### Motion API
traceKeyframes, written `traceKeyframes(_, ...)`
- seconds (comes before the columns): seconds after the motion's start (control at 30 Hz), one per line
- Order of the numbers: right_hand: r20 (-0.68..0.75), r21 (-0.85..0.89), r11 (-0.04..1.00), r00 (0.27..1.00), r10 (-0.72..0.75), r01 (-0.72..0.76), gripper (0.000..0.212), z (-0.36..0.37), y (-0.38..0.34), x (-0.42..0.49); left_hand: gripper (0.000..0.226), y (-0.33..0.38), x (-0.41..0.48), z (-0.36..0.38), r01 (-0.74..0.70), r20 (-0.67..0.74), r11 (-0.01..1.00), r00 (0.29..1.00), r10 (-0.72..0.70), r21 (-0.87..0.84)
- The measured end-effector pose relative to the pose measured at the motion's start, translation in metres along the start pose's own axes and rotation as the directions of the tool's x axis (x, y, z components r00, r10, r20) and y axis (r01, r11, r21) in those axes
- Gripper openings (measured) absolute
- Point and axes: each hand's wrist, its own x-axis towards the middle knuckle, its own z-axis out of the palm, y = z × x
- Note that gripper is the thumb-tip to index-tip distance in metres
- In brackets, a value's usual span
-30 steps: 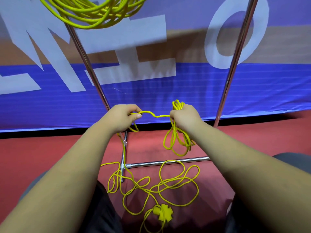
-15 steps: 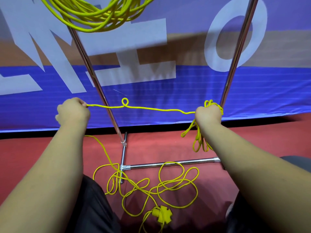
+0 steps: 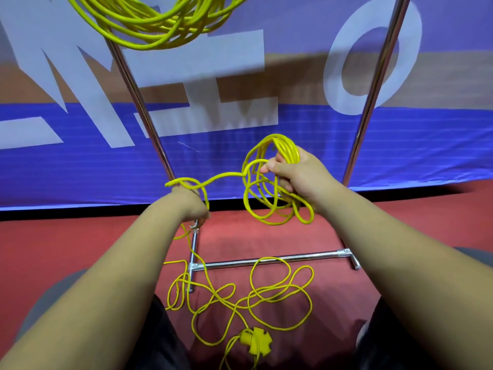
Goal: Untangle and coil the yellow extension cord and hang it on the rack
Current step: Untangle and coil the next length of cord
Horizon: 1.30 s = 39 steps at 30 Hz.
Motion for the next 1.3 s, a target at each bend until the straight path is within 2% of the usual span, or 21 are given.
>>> traceKeyframes(0.03,0.005,-0.014,1.000,1.000,-0.002,0.002,0.036,0.002,-0.001,-0.001,0.039,0.006,-0.006,-0.003,-0.040,-0.003,0.981,0.999,0.040,-0.189)
traceKeyframes(0.07,0.005,-0.023,1.000,1.000,-0.006,0.007,0.033,0.003,0.000,-0.001,0.037,0.009,-0.011,-0.005,-0.074,0.037,0.888,0.994,0.101,-0.454)
traceKeyframes(0.13,-0.011,-0.086,0.996,1.000,-0.011,0.009,0.019,0.004,0.004,0.001,0.033,0.010,-0.021,-0.008,-0.044,0.120,0.500,0.949,0.293,-0.865)
traceKeyframes(0.2,0.001,-0.140,0.990,1.000,-0.018,0.018,0.005,0.006,0.005,0.000,0.041,0.007,-0.023,-0.015,0.038,0.073,0.095,0.915,0.398,-0.995)
traceKeyframes(0.23,0.022,-0.159,0.987,1.000,-0.019,0.022,0.006,0.008,0.006,0.000,0.047,0.007,-0.020,-0.019,0.055,0.032,-0.050,0.923,0.383,-0.997)
traceKeyframes(0.3,0.086,-0.222,0.975,0.996,-0.007,0.026,0.009,0.012,0.006,-0.002,0.050,0.008,-0.013,-0.023,0.038,-0.029,-0.212,0.952,0.304,-0.977)
traceKeyframes(0.37,0.136,-0.297,0.955,0.990,0.023,0.019,0.011,0.015,0.010,-0.003,0.032,0.015,-0.011,-0.021,0.000,-0.057,-0.249,0.974,0.219,-0.968)
traceKeyframes(0.47,0.104,-0.324,0.946,0.993,0.050,-0.014,0.012,0.016,0.023,-0.001,0.032,0.014,-0.013,-0.022,-0.162,-0.174,-0.080,0.967,0.183,-0.984)
traceKeyframes(0.57,-0.122,-0.351,0.934,0.992,0.026,-0.068,0.014,0.011,0.036,0.005,0.051,-0.002,-0.014,-0.031,-0.290,-0.292,-0.033,0.948,0.124,-0.956)
traceKeyframes(0.67,-0.334,-0.282,0.949,0.941,0.042,-0.142,0.024,0.001,0.043,0.016,0.039,-0.027,-0.003,-0.029,-0.236,-0.229,-0.063,0.967,-0.108,-0.970)
traceKeyframes(0.7,-0.384,-0.238,0.958,0.922,0.058,-0.159,0.027,-0.003,0.042,0.019,0.031,-0.035,0.003,-0.027,-0.190,-0.167,-0.114,0.968,-0.185,-0.975)
traceKeyframes(0.77,-0.440,-0.113,0.981,0.893,0.094,-0.159,0.031,-0.010,0.036,0.024,0.024,-0.048,0.010,-0.029,-0.163,-0.096,-0.398,0.979,-0.182,-0.903)
traceKeyframes(0.8,-0.447,-0.037,0.990,0.888,0.107,-0.138,0.032,-0.013,0.032,0.024,0.027,-0.052,0.011,-0.032,-0.184,-0.146,-0.521,0.983,-0.114,-0.833)
traceKeyframes(0.83,-0.442,0.037,0.994,0.890,0.112,-0.107,0.033,-0.014,0.027,0.024,0.030,-0.054,0.009,-0.034,-0.208,-0.238,-0.569,0.971,-0.023,-0.796)
traceKeyframes(0.87,-0.435,0.100,0.992,0.893,0.112,-0.075,0.033,-0.016,0.024,0.024,0.031,-0.053,0.003,-0.037,-0.228,-0.332,-0.535,0.937,0.105,-0.813)
traceKeyframes(0.93,-0.419,0.169,0.985,0.902,0.104,-0.035,0.036,-0.018,0.018,0.023,0.024,-0.049,-0.011,-0.036,-0.312,-0.388,-0.236,0.802,0.454,-0.920)
traceKeyframes(1.0,-0.392,0.168,0.986,0.916,0.080,-0.014,0.039,-0.018,0.016,0.024,0.029,-0.038,-0.024,-0.026,-0.464,-0.188,0.147,0.600,0.778,-0.873)
traceKeyframes(1.07,-0.358,0.127,0.992,0.932,0.063,-0.018,0.038,-0.015,0.013,0.023,0.031,-0.018,-0.031,-0.005,-0.625,0.129,0.474,0.515,0.848,-0.620)
traceKeyframes(1.13,-0.315,0.113,0.994,0.948,0.047,-0.011,0.035,-0.012,0.009,0.022,0.032,0.005,-0.033,0.020,-0.687,0.312,0.617,0.533,0.787,-0.383)
traceKeyframes(1.2,-0.283,0.119,0.993,0.958,0.035,-0.001,0.035,-0.009,0.007,0.020,0.034,0.021,-0.024,0.042,-0.683,0.365,0.681,0.583,0.726,-0.265)
traceKeyframes(1.3,-0.232,0.155,0.988,0.972,0.039,-0.003,0.036,-0.005,0.005,0.018,0.034,0.032,-0.005,0.053,-0.606,0.114,0.761,0.760,0.640,-0.234)
